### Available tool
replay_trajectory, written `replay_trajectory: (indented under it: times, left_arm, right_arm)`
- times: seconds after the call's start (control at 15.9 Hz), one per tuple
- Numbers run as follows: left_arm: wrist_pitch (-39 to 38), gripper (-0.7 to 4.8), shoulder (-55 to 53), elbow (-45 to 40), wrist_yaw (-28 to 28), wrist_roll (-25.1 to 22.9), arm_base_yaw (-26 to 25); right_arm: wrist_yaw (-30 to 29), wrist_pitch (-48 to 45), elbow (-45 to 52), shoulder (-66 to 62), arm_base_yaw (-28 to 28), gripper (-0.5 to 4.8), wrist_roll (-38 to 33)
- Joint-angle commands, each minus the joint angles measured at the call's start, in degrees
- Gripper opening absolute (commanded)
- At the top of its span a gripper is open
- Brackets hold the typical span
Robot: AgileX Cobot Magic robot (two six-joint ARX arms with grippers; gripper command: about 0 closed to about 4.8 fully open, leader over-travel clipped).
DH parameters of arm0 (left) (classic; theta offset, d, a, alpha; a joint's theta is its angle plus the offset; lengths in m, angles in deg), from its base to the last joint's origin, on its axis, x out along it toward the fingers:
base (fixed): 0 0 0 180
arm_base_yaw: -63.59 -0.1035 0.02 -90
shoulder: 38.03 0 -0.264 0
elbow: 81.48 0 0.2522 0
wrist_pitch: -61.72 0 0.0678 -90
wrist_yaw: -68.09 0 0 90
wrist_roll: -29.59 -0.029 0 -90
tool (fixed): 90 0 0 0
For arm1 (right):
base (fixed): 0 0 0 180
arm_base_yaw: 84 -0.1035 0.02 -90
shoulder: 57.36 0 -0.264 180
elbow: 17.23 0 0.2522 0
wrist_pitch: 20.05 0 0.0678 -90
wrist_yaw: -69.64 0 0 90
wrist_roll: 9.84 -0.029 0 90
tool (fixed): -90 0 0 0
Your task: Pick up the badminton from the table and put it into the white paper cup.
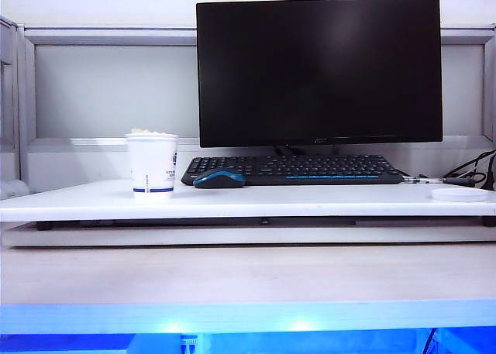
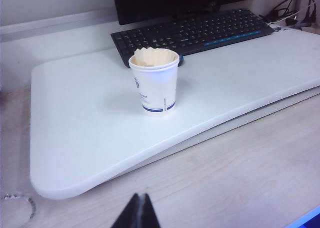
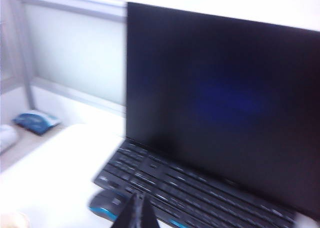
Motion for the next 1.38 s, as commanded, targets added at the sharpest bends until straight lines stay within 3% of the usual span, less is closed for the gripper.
replay_trajectory:
  times: [0.06, 0.5, 0.75, 1.38]
  left_arm:
    - [0.3, -0.06, 0.0, 0.4, -0.3, 0.0, 0.0]
    - [0.3, -0.06, 0.0, 0.4, -0.3, 0.0, 0.0]
    - [0.3, -0.06, 0.0, 0.4, 0.7, -0.2, -0.1]
    - [-1.3, -0.06, 0.0, 0.4, 24.0, -0.2, 0.0]
  right_arm:
    - [0.2, -0.1, 4.8, 5.4, 3.6, -0.08, 0.1]
    - [-1.1, -1.5, 25.9, 22.4, 13.4, -0.08, -4.7]
    - [-1.0, -6.3, 41.0, 34.0, 14.4, -0.08, -8.9]
    - [3.9, -5.9, 67.7, 60.9, 14.3, -0.08, -11.0]
